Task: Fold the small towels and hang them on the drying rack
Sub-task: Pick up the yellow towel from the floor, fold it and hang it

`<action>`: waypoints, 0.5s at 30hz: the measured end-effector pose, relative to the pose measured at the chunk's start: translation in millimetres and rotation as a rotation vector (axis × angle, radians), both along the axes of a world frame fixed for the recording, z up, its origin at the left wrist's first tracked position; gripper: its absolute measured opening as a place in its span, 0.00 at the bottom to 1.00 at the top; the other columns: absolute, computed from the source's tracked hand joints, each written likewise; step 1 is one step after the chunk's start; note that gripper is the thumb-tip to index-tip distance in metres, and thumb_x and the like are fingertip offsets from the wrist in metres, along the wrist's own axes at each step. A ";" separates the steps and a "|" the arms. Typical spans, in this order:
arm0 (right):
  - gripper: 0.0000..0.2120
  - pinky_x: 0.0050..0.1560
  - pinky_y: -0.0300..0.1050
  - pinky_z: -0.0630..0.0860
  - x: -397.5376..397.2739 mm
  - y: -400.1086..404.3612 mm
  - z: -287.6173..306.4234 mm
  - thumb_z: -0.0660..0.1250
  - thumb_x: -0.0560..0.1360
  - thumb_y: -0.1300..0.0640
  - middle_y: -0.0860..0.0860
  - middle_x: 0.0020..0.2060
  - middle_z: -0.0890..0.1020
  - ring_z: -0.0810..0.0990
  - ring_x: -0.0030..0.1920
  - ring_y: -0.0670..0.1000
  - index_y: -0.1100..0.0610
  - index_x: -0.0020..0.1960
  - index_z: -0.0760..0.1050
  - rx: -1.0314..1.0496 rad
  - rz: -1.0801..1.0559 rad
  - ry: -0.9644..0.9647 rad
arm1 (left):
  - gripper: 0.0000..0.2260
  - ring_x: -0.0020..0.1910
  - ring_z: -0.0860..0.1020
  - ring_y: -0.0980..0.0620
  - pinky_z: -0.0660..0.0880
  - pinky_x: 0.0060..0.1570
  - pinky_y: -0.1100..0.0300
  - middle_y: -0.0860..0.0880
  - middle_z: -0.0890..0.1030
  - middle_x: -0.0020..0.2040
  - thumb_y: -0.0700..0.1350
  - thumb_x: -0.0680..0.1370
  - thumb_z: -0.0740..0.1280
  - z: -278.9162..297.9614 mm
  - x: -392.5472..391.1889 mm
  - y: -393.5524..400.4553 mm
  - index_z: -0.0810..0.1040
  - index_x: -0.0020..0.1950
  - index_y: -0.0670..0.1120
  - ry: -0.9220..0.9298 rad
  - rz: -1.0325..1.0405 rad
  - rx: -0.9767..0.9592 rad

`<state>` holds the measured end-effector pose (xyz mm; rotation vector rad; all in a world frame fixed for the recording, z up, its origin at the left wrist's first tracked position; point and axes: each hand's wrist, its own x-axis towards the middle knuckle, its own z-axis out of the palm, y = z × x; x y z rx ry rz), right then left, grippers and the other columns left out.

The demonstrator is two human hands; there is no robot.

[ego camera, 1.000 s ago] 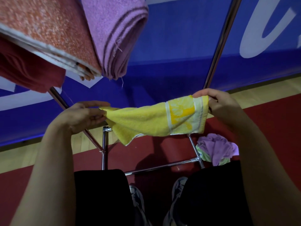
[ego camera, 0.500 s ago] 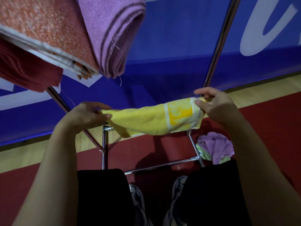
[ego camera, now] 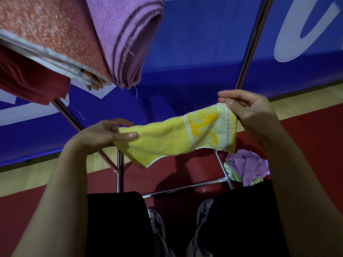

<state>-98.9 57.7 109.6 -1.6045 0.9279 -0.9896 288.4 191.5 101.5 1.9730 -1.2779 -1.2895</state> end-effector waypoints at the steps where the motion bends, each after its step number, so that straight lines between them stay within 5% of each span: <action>1: 0.11 0.57 0.42 0.81 0.6 1.0 1.4 0.66 0.82 0.62 0.50 0.53 0.88 0.85 0.57 0.49 0.52 0.59 0.84 -0.022 -0.009 0.009 | 0.15 0.56 0.83 0.47 0.79 0.56 0.54 0.47 0.84 0.54 0.55 0.74 0.76 -1.2 -3.0 -0.6 0.85 0.59 0.55 -0.045 -0.100 0.033; 5: 0.10 0.49 0.36 0.80 3.7 2.1 4.9 0.67 0.82 0.63 0.49 0.49 0.88 0.86 0.52 0.48 0.54 0.58 0.84 -0.077 -0.067 -0.001 | 0.15 0.46 0.82 0.50 0.76 0.45 0.57 0.52 0.85 0.43 0.63 0.71 0.76 -16.7 4.5 -8.4 0.87 0.46 0.53 -0.271 -0.134 0.101; 11: 0.13 0.43 0.33 0.77 5.3 1.4 3.4 0.66 0.81 0.63 0.47 0.47 0.88 0.85 0.45 0.43 0.48 0.54 0.85 -0.094 -0.091 0.088 | 0.11 0.47 0.81 0.47 0.77 0.39 0.59 0.44 0.82 0.49 0.53 0.78 0.73 -30.6 16.1 -11.3 0.83 0.52 0.46 -0.405 -0.073 0.158; 15: 0.16 0.33 0.50 0.74 2.8 -4.0 -4.4 0.64 0.80 0.62 0.53 0.41 0.87 0.80 0.33 0.57 0.46 0.51 0.86 -0.140 -0.118 0.215 | 0.11 0.46 0.80 0.49 0.76 0.41 0.57 0.47 0.82 0.46 0.55 0.79 0.72 -24.9 16.1 -7.7 0.84 0.52 0.49 -0.441 -0.039 0.061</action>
